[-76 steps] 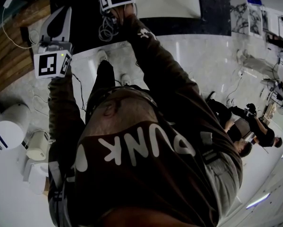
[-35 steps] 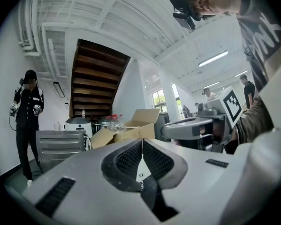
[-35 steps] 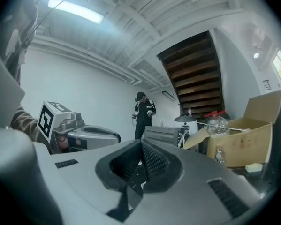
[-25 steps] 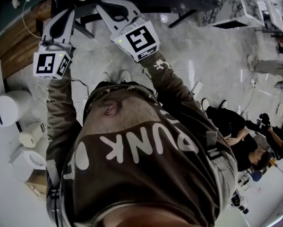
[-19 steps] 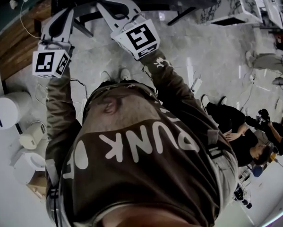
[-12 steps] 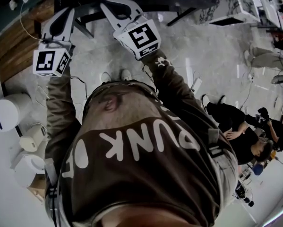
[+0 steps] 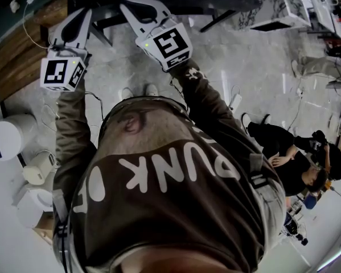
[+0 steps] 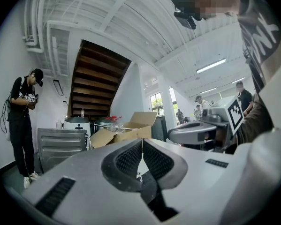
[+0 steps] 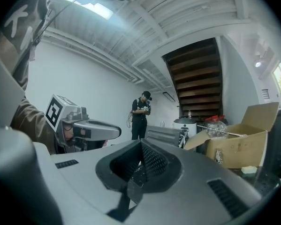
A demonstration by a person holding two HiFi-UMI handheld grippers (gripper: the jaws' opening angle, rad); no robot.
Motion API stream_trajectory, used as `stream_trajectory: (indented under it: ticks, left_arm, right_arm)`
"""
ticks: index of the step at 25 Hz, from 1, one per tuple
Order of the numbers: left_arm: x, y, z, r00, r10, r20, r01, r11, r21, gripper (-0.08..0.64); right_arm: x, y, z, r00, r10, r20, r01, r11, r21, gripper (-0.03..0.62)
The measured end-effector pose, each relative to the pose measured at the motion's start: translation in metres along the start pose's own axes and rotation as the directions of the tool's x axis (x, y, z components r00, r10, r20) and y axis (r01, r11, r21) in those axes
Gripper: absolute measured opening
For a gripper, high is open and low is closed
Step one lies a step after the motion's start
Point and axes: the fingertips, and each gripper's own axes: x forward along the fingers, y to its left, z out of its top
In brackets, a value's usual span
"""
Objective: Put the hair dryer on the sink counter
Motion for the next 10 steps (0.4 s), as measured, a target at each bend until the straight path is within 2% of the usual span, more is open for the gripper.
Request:
stream_trajectory:
  ticks: [10]
  left_arm:
    - [-0.0024, 0.0002, 0.0008, 1.000, -0.005, -0.005, 0.005, 1.000, 0.010, 0.008]
  right_arm:
    - [0.0004, 0.0020, 0.0024, 1.000, -0.007, 0.000, 0.007, 1.000, -0.002, 0.008]
